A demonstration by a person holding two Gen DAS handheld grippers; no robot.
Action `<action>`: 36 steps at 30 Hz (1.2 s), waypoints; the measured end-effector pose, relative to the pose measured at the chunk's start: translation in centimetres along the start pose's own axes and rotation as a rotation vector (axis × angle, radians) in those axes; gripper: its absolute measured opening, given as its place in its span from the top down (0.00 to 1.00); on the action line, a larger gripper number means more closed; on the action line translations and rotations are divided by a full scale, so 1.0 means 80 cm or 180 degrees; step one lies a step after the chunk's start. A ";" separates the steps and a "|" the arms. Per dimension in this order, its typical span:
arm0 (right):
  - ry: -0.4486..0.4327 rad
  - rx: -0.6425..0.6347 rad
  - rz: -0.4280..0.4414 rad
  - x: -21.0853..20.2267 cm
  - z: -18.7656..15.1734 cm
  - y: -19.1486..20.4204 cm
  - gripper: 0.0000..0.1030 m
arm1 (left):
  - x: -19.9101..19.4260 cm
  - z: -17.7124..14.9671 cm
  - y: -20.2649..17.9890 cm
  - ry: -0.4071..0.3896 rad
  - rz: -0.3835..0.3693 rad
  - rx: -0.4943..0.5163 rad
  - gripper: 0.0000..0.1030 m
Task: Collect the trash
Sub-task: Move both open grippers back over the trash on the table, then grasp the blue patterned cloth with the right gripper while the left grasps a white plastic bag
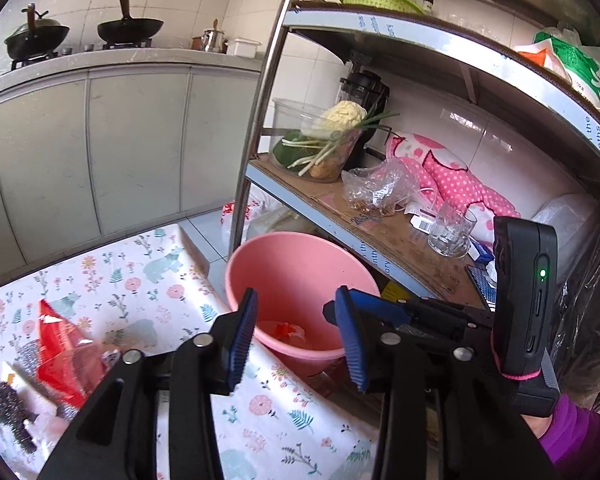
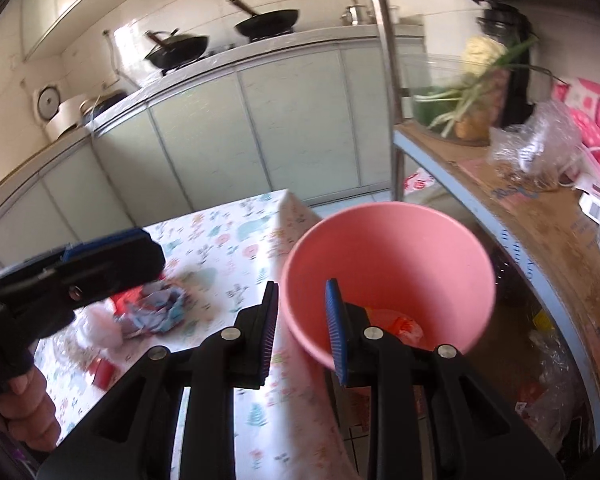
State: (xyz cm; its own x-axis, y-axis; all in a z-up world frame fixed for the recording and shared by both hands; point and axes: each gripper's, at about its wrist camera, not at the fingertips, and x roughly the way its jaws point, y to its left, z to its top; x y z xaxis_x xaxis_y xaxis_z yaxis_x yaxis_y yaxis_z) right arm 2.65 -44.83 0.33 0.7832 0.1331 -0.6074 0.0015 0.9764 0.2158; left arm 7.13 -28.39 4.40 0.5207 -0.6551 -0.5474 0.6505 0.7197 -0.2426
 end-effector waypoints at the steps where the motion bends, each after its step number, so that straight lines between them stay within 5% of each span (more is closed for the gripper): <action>1: 0.0002 -0.0009 0.0019 -0.001 -0.001 0.005 0.76 | -0.006 -0.001 0.004 -0.0020 0.0021 -0.0013 0.55; 12: 0.0193 -0.0059 0.0368 0.008 -0.013 0.062 0.76 | -0.092 -0.036 0.056 -0.0158 0.0402 -0.0069 0.52; 16: 0.0276 -0.0058 0.0500 0.017 -0.018 0.076 0.66 | -0.117 -0.057 0.081 -0.0141 0.0623 -0.0105 0.52; 23: 0.0377 -0.0245 0.0630 0.031 -0.027 0.106 0.65 | -0.149 -0.095 0.128 -0.0004 0.0990 -0.0200 0.52; 36: 0.0572 -0.0259 0.0745 0.058 -0.040 0.118 0.65 | -0.107 -0.113 0.159 0.0273 0.1067 -0.0243 0.53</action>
State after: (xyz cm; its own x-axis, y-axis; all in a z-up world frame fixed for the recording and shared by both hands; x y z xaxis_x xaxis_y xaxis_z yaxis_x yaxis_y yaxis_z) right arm 4.32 -34.49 -2.88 0.6339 0.3767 -0.6755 -0.2214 0.9252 0.3082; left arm 5.98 -11.54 -1.25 0.6479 -0.3601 -0.6712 0.4063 0.9087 -0.0953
